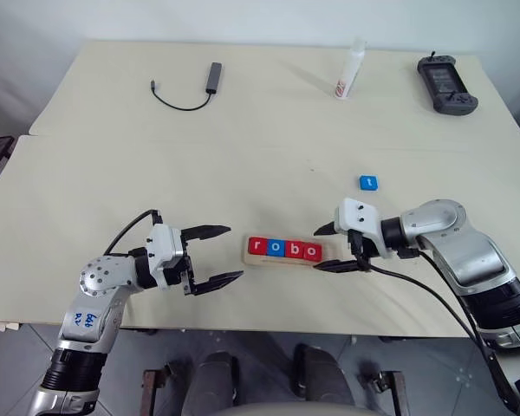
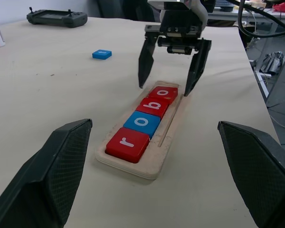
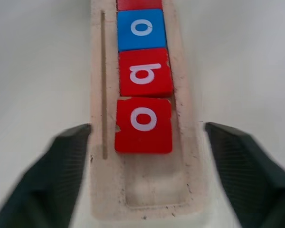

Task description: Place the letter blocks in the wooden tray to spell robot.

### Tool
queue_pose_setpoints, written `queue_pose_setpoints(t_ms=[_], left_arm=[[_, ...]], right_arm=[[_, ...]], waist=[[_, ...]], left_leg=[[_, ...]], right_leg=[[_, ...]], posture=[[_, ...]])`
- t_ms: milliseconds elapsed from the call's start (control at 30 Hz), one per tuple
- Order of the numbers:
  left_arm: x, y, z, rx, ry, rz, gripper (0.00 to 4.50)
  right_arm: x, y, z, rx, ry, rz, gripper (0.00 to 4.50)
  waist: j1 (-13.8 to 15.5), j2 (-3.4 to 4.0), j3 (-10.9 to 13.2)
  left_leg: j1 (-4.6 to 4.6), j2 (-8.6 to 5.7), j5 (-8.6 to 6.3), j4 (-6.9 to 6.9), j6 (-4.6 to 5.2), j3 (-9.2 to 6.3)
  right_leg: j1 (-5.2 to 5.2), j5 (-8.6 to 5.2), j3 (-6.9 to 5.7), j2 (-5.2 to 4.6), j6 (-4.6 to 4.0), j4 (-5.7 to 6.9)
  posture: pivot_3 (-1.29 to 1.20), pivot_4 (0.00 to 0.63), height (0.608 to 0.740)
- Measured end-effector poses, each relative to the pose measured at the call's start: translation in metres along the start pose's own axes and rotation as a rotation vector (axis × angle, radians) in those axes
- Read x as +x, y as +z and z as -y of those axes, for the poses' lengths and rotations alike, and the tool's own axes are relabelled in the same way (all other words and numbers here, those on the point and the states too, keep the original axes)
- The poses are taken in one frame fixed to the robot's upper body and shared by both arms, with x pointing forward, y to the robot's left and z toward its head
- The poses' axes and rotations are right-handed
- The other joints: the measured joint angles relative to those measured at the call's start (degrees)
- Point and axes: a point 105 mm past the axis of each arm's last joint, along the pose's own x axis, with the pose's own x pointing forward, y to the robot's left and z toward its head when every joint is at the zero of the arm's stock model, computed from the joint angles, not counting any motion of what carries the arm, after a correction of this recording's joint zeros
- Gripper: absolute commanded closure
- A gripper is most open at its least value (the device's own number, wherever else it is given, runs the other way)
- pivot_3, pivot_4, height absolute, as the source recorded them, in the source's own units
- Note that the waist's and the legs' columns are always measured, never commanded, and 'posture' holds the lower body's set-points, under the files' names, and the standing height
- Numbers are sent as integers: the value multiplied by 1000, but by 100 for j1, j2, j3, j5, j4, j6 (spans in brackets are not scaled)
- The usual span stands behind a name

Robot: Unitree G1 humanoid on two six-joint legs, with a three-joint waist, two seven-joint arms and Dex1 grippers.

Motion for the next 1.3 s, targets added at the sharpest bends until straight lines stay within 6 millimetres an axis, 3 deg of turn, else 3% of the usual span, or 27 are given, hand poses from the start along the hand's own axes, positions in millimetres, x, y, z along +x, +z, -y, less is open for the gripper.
queue_pose_setpoints(t_ms=[100, 200, 333, 567, 833, 1300], left_arm=[[0, 0, -1, 0, 4, 0, 0], [0, 0, -1, 1, 5, -1, 0], [1, 1, -1, 4, 5, 0, 0], [2, 4, -3, 16, 0, 4, 0], [3, 4, -3, 17, -8, 4, 0], [3, 4, -4, 16, 2, 6, 0]], right_arm=[[-10, 1, 2, -9, -25, -1, 31], [-20, 1, -3, 4, -36, 12, 675], [-23, -4, -14, 53, -26, 30, 2096], [-10, 0, -33, 72, -3, 63, 4466], [5, 1, -28, 76, -18, 51, 4466], [7, 4, -21, 70, -33, 66, 4466]], waist=[[-3, 0, 0], [-1, 0, 0], [-4, 0, 0], [-6, 0, 0], [-16, 0, 0], [-13, 0, 0]], left_leg=[[0, 0, 0, 0, 0, -1], [0, 0, 0, 0, 0, -1], [0, 0, 0, 0, 0, 0], [2, 1, 0, 0, 0, 0], [2, 1, 0, 0, 0, 0], [1, 0, 0, 0, 0, 0]], right_leg=[[0, 0, 0, 0, 0, 0], [1, 0, 0, 0, 0, -1], [1, 0, 1, 0, 0, 0], [1, 0, 1, 0, 0, 1], [0, 0, 2, 0, 0, 2], [1, 0, 1, 0, 0, 1]], posture=[[0, 150, 740], [0, 150, 740], [0, 150, 740], [0, 150, 740], [0, 150, 740], [0, 150, 740]])
